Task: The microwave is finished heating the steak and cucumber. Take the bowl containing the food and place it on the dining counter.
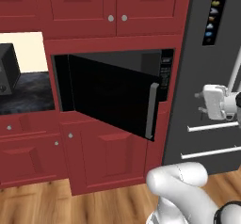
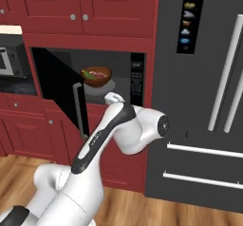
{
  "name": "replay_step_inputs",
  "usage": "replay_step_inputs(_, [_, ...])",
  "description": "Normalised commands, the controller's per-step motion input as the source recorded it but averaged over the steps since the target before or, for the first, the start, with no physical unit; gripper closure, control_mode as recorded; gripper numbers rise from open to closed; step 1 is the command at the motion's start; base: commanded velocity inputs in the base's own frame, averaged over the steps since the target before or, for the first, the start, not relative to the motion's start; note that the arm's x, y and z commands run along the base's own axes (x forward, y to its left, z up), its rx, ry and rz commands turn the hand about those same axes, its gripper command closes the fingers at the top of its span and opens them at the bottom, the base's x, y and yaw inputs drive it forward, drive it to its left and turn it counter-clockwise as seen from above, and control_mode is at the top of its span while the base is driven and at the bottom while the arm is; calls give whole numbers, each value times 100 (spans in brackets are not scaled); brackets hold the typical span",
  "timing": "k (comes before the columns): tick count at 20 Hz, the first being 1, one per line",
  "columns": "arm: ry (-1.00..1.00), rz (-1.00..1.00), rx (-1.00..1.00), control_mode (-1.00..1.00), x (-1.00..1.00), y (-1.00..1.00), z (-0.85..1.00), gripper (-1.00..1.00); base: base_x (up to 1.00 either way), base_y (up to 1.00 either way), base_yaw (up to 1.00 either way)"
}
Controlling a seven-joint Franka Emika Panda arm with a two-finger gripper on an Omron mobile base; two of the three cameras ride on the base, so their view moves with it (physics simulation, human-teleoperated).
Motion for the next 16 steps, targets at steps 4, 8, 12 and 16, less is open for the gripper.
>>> replay_step_inputs(4, [18,13,15,-100,100,34,6,-100,0,0,0])
replay_step_inputs(8, [26,16,10,-100,100,60,7,-100,0,0,0])
replay_step_inputs(12, [29,18,10,-100,95,52,0,-100,0,0,0])
replay_step_inputs(16, [26,33,10,-100,-2,86,0,-100,0,0,0])
